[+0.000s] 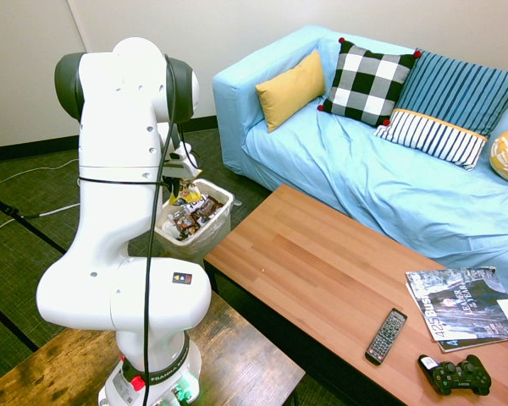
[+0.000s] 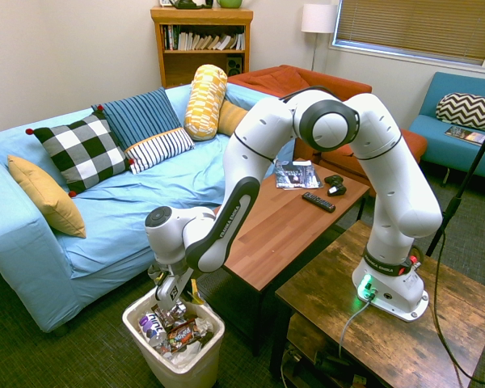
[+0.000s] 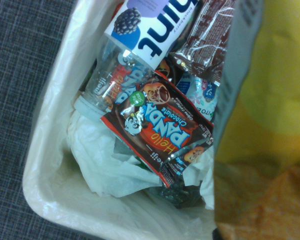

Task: Throw the chip bag in the trash bin

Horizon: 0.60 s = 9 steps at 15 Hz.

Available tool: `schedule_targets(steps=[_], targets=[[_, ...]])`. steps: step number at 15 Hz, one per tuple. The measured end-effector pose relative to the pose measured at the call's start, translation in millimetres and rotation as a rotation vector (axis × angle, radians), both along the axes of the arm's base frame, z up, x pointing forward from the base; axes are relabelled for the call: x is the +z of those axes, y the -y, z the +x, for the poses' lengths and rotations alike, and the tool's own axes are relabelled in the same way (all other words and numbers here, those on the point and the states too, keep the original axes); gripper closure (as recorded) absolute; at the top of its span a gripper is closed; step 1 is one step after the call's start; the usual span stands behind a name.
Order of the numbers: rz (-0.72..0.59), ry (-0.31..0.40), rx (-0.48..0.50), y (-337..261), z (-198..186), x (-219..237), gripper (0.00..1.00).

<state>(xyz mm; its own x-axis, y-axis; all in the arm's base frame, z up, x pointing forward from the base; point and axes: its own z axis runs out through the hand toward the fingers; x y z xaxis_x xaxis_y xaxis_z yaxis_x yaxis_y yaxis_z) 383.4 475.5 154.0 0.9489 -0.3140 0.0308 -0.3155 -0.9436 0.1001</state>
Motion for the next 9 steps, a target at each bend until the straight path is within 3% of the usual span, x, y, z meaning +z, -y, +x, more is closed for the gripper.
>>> schedule_targets(steps=[9], targets=[[0.000,0.006,-0.027,-0.8,10.2,0.2,0.00]])
